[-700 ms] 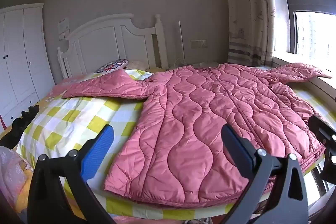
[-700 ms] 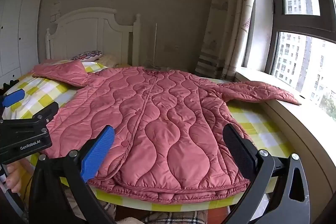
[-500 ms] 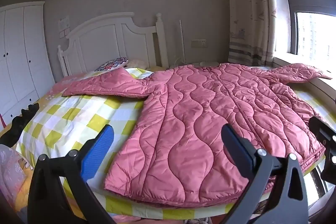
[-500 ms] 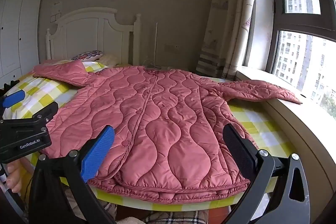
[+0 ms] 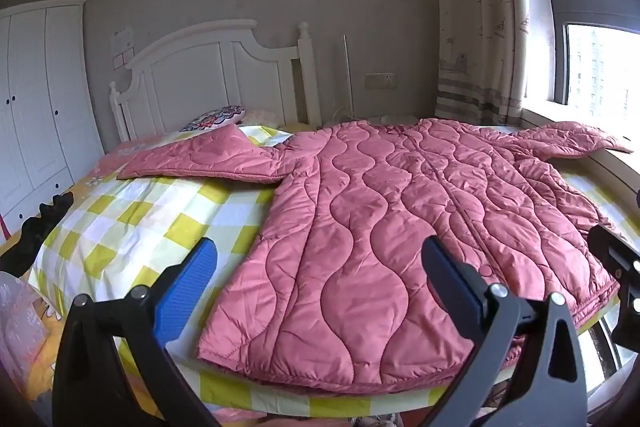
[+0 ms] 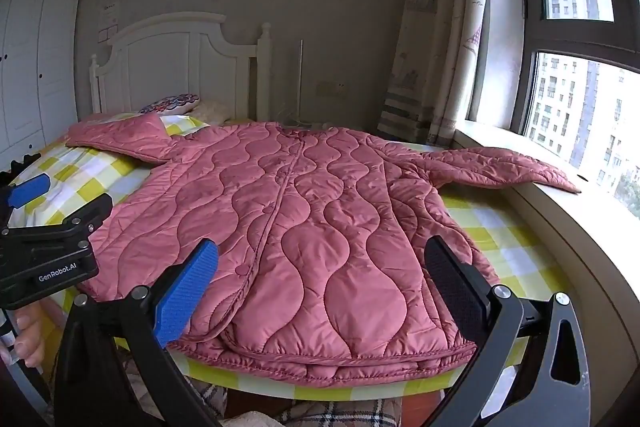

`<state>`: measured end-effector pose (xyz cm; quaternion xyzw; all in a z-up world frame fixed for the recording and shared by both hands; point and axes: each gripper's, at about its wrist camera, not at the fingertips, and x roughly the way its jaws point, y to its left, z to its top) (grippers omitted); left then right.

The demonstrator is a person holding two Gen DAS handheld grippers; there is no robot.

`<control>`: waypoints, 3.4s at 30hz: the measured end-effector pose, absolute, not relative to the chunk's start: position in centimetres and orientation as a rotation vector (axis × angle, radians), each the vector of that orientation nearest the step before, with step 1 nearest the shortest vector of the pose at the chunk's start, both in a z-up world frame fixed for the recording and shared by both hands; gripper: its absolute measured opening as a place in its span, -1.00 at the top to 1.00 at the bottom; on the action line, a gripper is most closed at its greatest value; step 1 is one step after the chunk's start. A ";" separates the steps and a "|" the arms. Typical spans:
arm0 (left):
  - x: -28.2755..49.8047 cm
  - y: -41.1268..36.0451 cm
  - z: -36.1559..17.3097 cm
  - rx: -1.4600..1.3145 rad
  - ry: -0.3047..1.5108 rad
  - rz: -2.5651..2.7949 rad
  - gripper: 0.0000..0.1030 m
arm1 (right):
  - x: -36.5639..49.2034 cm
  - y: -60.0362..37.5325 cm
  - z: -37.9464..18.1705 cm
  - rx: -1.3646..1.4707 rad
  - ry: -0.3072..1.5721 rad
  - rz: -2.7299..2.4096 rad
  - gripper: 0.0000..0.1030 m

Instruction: Fold large clothes

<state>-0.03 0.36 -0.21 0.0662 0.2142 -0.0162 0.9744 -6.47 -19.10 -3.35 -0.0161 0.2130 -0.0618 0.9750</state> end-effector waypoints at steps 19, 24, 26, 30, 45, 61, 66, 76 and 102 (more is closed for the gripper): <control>0.0 0.5 -0.5 0.127 0.442 -0.035 -0.96 | -6.0 -19.3 -3.5 -0.015 0.451 -0.106 -0.91; -0.2 0.3 -1.0 0.125 0.444 -0.035 -0.96 | -6.0 -19.3 -3.8 -0.008 0.460 -0.099 -0.91; -0.4 0.2 -1.1 0.125 0.445 -0.035 -0.96 | -5.9 -19.4 -3.8 -0.006 0.464 -0.097 -0.91; -0.3 0.6 -1.7 0.123 0.447 -0.034 -0.96 | -5.8 -19.3 -3.8 -0.002 0.468 -0.095 -0.91; -0.1 0.8 -1.7 0.118 0.454 -0.035 -0.96 | -5.9 -19.2 -4.0 0.000 0.471 -0.092 -0.91; 0.3 0.8 -1.4 0.114 0.458 -0.036 -0.96 | -5.7 -19.4 -3.9 0.001 0.474 -0.093 -0.91; 0.3 0.7 -1.9 0.113 0.466 -0.038 -0.96 | -5.9 -19.2 -4.2 0.007 0.481 -0.089 -0.91; 3.6 -0.1 -2.8 0.135 0.549 -0.110 -0.96 | -2.4 -23.1 -5.0 0.051 0.533 -0.100 -0.91; 27.7 -3.4 -9.1 0.121 0.916 -0.197 -0.96 | 16.2 -54.8 -7.3 0.797 0.401 -0.656 0.51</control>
